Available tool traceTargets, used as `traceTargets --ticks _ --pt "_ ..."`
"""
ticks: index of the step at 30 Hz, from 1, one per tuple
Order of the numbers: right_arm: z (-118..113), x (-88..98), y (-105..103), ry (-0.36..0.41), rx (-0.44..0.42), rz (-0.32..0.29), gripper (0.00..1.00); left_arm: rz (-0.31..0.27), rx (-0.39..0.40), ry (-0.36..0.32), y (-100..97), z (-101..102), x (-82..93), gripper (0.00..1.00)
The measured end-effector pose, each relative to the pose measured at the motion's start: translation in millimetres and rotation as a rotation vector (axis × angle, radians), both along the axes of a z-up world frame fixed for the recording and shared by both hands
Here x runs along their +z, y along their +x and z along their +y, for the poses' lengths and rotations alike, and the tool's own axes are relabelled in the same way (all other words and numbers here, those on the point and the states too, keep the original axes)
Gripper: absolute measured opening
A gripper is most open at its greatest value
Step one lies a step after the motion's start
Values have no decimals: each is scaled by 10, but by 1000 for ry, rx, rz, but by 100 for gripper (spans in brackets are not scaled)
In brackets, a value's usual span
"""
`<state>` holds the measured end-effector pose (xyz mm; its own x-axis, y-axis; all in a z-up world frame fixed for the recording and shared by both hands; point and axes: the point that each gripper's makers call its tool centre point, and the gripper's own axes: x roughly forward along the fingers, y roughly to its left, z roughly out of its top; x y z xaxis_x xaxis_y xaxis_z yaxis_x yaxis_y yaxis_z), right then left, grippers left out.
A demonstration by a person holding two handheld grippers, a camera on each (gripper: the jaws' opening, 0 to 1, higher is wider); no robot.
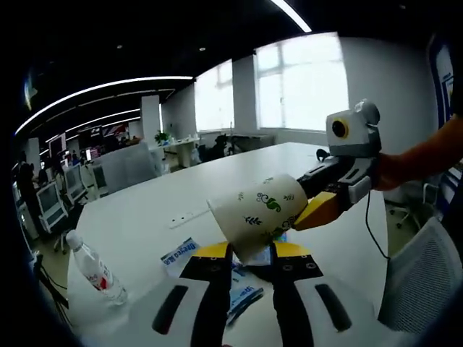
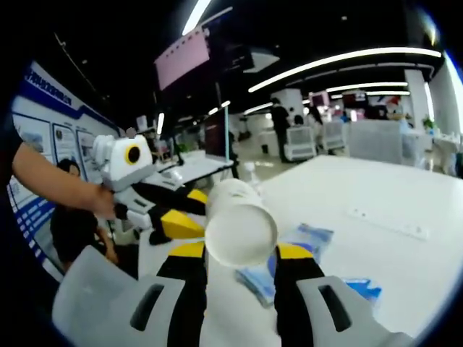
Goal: Arrange the tabletop items into an orderly group along one side of the table until the central work area is clear of visible clutter.
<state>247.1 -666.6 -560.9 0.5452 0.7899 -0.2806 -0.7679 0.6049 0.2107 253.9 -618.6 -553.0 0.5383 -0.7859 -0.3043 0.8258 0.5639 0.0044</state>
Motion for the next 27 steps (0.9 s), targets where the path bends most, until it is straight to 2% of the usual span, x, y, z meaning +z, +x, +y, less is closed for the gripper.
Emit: traceTargets --ticks 3,11,18,21,27 --pt "-15 -51 7 -15 -1 7 32 12 -34 -35 -63 -34 51 15" --pt "-21 -119 -8 -30 2 18 34 0 -78 -74 -159 -123 159 11" --pt "-26 -144 -7 -35 -3 19 32 31 -153 -130 -297 -284 246 4" --pt "-17 -145 -13 -37 -2 18 32 20 -175 -134 -336 -373 301 3" --pt "2 -162 -35 -25 4 27 26 11 -190 -156 -332 -458 398 2"
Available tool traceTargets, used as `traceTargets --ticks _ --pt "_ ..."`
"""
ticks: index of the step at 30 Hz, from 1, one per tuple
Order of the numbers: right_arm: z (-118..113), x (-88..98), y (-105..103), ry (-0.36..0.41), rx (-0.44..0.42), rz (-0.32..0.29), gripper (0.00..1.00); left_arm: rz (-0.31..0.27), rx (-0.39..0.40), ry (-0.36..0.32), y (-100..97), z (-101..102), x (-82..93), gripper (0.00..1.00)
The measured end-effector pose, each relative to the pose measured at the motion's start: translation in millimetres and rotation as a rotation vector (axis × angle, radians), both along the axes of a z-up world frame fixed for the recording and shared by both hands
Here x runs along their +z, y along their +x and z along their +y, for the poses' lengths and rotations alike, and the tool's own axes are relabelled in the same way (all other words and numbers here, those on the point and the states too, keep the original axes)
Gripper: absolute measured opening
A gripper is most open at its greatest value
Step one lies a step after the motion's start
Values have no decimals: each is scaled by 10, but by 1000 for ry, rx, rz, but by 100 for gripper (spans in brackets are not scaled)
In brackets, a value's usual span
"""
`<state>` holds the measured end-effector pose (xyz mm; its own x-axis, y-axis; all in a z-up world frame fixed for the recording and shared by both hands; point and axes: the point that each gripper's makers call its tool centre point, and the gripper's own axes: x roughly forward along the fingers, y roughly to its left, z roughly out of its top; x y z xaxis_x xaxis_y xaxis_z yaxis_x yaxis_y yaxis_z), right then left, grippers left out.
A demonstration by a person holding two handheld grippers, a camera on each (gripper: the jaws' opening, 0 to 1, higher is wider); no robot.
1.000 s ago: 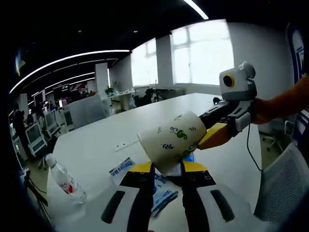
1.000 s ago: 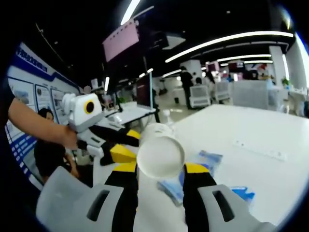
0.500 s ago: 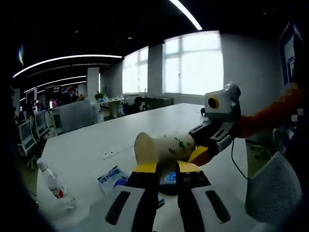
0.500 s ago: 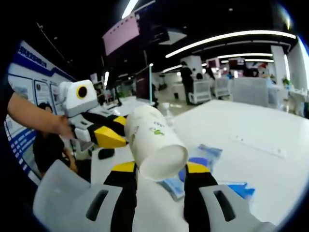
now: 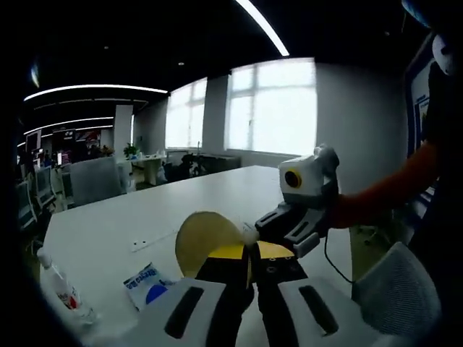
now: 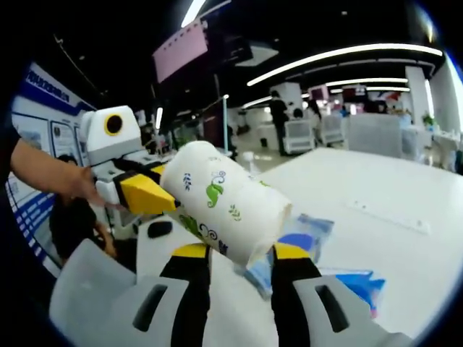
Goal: Arrange the tabletop items into an orderly group along one side of the table until the central work area is clear of visible clutter.
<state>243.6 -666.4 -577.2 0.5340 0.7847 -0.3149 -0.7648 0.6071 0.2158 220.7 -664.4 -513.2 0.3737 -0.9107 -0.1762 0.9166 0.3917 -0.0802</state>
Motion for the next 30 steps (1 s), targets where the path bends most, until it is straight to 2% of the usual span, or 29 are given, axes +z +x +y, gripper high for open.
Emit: traceTargets --ticks 14,30 --pt "107 -43 -84 8 33 8 22 3 4 14 32 -25 29 1" --pt "232 -36 -175 26 71 14 24 2 19 29 71 -51 64 2"
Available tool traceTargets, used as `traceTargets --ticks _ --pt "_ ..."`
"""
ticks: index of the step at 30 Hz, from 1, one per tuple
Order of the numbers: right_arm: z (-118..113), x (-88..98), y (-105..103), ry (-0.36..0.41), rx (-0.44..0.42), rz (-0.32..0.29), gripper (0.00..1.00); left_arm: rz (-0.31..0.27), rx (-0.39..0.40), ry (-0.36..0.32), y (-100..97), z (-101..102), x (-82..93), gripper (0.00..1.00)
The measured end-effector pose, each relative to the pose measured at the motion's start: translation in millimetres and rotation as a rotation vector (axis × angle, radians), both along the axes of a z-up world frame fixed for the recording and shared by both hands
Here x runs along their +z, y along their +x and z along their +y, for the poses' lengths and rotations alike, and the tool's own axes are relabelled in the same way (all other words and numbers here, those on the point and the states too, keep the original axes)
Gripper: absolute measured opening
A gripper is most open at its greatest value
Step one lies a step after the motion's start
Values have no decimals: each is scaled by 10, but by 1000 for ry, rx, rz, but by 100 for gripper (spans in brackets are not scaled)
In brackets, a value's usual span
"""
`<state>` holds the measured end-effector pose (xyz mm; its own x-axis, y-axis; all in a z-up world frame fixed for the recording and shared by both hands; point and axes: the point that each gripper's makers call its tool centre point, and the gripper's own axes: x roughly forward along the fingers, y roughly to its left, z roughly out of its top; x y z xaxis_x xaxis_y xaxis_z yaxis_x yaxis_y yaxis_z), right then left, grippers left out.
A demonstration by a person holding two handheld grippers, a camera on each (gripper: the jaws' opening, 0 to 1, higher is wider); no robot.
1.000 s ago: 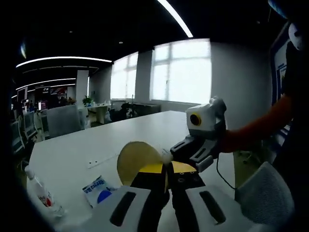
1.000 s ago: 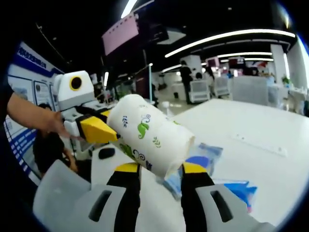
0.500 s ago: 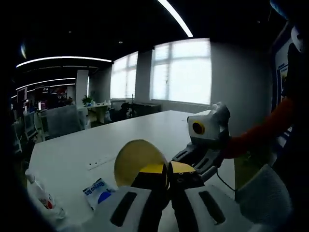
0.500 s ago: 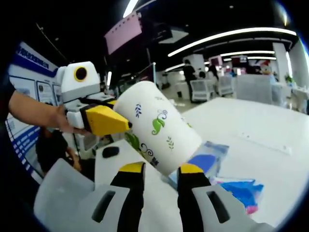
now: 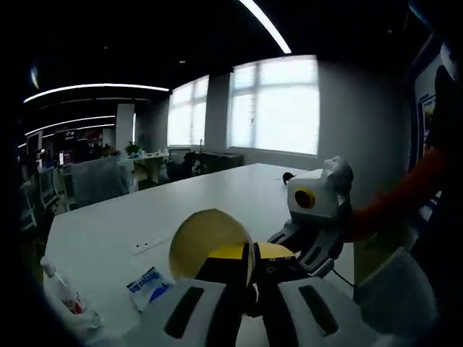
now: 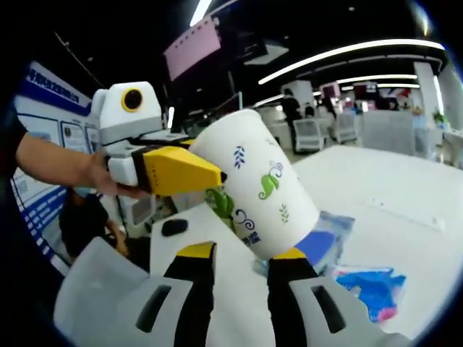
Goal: Arrange the tabletop items into an orderly group along one side of the table until the central work area is clear of visible clutter.
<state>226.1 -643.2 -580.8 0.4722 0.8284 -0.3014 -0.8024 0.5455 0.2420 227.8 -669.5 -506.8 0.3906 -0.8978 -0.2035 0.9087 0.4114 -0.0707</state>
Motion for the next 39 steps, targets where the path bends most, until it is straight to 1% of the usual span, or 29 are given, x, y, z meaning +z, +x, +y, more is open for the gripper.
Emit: traceTargets --ticks 5,10,20,22,24,27,28,31,38,39 --pt "29 -2 -43 17 16 11 24 7 2 -2 8 -20 13 3" --pt "64 -19 -74 15 26 4 24 18 1 0 22 -39 12 4" --pt "105 -33 -105 26 46 16 26 40 16 2 64 -29 0 4" --pt "104 -43 -108 25 46 16 26 51 19 4 68 -28 -13 4" --pt "105 -61 -115 20 49 13 25 56 23 9 77 -27 -29 4" --pt "92 -85 -111 -7 49 -17 26 66 33 26 98 -13 -60 3" --pt "93 -86 -111 -10 52 -29 26 57 40 39 117 0 -68 3" --pt "86 -88 -107 -12 53 -34 26 65 45 47 141 17 -74 3" --pt "36 -123 -97 -31 38 -32 29 39 51 91 200 80 -81 1" --pt "29 -120 -91 -31 34 -34 28 45 53 92 211 88 -84 1"
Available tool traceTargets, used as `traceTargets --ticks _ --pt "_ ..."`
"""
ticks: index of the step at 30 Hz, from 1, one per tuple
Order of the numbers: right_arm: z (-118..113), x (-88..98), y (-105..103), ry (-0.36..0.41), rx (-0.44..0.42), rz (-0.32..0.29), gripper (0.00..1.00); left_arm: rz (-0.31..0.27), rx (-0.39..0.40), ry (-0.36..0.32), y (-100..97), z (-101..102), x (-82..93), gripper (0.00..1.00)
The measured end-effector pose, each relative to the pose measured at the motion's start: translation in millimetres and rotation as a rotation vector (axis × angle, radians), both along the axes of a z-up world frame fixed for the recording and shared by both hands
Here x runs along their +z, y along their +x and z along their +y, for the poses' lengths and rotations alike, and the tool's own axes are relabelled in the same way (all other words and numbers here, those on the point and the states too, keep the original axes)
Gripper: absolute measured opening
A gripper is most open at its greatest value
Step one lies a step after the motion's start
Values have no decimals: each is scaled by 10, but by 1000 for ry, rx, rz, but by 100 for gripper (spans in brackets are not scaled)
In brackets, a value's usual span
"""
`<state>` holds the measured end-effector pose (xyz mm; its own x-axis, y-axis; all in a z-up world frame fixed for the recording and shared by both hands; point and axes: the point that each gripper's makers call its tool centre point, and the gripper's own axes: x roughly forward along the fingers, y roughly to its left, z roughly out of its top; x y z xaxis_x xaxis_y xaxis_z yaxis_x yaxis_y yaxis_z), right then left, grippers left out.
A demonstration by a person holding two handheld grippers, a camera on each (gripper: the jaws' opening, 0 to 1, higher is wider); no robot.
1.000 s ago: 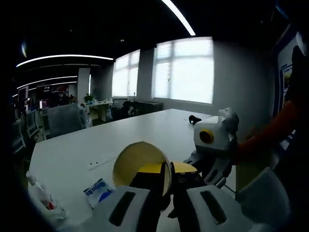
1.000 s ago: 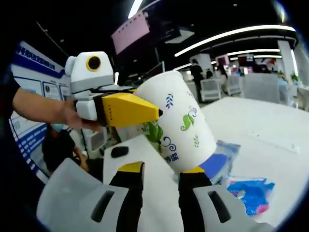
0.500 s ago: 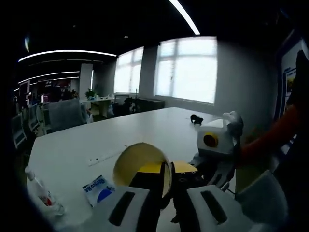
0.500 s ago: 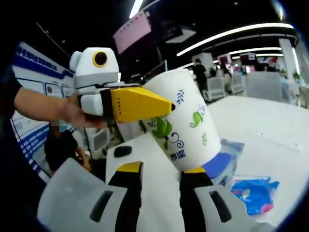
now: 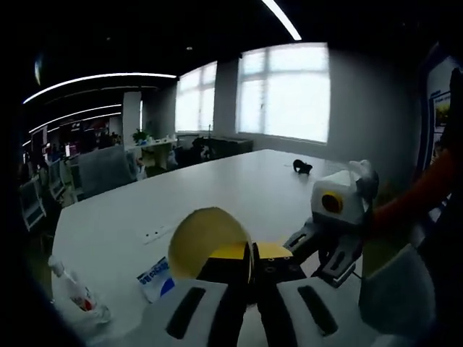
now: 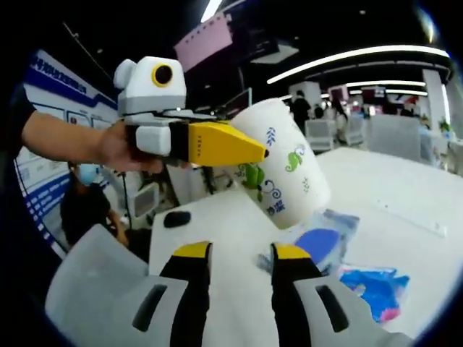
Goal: Arrange the tabletop items into an orderly group along one side of the table until the central work area is clear of visible clutter.
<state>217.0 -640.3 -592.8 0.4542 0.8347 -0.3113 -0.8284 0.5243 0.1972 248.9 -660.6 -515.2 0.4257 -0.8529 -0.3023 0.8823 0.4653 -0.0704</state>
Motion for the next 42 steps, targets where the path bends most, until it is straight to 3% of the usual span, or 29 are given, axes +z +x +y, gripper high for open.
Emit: traceTargets --ticks 12,27,42 --pt "-135 -26 14 -17 -44 -2 37 6 -2 69 63 112 -99 1" --pt "-215 -65 9 -72 -79 -44 65 25 -18 125 116 188 -220 1" --pt "-273 -73 -59 -85 -90 -51 81 24 -21 194 281 361 -388 1"
